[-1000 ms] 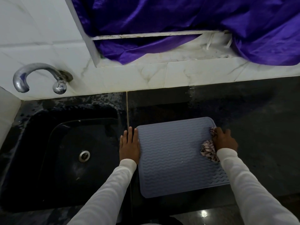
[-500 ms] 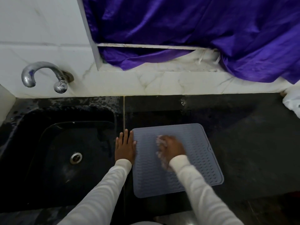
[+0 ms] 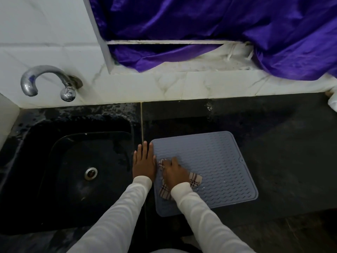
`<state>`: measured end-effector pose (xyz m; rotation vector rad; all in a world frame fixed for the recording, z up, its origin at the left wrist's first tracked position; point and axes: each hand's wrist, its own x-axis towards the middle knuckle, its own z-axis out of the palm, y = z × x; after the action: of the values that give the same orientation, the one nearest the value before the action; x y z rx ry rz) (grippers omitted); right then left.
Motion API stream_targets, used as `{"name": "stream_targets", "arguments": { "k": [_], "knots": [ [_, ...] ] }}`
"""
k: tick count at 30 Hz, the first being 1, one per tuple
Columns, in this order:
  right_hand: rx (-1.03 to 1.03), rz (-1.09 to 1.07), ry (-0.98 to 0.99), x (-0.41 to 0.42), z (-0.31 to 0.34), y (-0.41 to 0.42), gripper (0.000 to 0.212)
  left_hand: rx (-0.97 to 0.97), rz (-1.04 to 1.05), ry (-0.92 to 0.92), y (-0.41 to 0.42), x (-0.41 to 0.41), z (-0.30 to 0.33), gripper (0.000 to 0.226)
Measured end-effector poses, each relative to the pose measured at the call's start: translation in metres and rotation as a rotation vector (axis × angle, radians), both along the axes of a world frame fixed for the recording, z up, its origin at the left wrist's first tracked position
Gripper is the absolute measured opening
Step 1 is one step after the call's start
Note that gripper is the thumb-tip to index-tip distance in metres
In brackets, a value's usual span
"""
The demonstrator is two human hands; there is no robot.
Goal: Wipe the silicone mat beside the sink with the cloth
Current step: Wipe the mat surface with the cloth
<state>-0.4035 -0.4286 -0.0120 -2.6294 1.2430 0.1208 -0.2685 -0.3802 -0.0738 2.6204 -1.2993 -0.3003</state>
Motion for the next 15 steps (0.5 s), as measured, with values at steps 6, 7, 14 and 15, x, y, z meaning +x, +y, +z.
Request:
{"name": "stream_targets", "arguments": {
  "k": [6,7,14,15],
  "knots": [
    [-0.047,-0.215,0.018,-0.080,-0.010,-0.069,0.030,-0.005,-0.011,0.008,0.001,0.001,-0.003,0.061],
    [-0.075,-0.231,-0.005,-0.095,-0.012,-0.081,0.037,-0.011,-0.012,0.003,0.001,0.001,-0.004,0.061],
    [-0.105,-0.307,0.013,-0.142,-0.013,-0.128,0.030,-0.011,-0.012,-0.002,0.001,0.001,-0.003,0.060],
    [-0.103,-0.332,0.013,-0.149,-0.011,-0.133,0.029,-0.009,-0.010,-0.003,0.001,0.001,-0.003,0.060]
  ]
}}
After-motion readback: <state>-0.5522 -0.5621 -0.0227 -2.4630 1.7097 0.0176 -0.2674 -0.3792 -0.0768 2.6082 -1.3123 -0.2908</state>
